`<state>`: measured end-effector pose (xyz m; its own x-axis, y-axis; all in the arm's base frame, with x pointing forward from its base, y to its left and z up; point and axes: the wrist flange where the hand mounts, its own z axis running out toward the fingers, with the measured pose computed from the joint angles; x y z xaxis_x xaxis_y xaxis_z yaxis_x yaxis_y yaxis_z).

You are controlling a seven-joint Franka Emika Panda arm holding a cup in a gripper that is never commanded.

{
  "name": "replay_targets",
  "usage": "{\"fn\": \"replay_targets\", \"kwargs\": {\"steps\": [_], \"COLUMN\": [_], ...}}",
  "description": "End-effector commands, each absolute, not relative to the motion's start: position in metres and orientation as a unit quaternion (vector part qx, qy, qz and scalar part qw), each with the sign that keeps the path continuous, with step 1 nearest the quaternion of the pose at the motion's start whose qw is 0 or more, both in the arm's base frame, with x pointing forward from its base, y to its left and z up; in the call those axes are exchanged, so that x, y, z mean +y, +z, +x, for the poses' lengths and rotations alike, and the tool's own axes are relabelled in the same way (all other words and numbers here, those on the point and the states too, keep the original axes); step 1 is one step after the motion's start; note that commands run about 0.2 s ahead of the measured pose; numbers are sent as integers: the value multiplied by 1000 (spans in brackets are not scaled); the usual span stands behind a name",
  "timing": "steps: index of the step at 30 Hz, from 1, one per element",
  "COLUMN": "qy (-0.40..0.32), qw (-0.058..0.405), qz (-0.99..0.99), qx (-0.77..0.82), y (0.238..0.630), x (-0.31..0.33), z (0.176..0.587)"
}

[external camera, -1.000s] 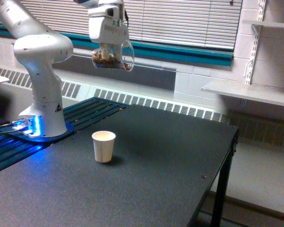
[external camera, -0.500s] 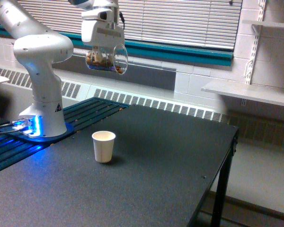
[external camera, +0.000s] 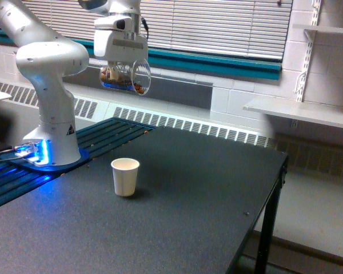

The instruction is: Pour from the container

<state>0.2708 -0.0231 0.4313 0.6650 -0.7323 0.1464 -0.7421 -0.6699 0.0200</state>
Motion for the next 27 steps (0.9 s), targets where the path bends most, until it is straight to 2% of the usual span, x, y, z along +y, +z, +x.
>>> {"fn": "replay_targets", "kwargs": {"steps": [1,27], "qy": [52,19], "qw": [39,33], "qz": [911,909], "qx": [-407,-415], "y": [427,405], "x": [-28,-44], "z": [269,260]}}
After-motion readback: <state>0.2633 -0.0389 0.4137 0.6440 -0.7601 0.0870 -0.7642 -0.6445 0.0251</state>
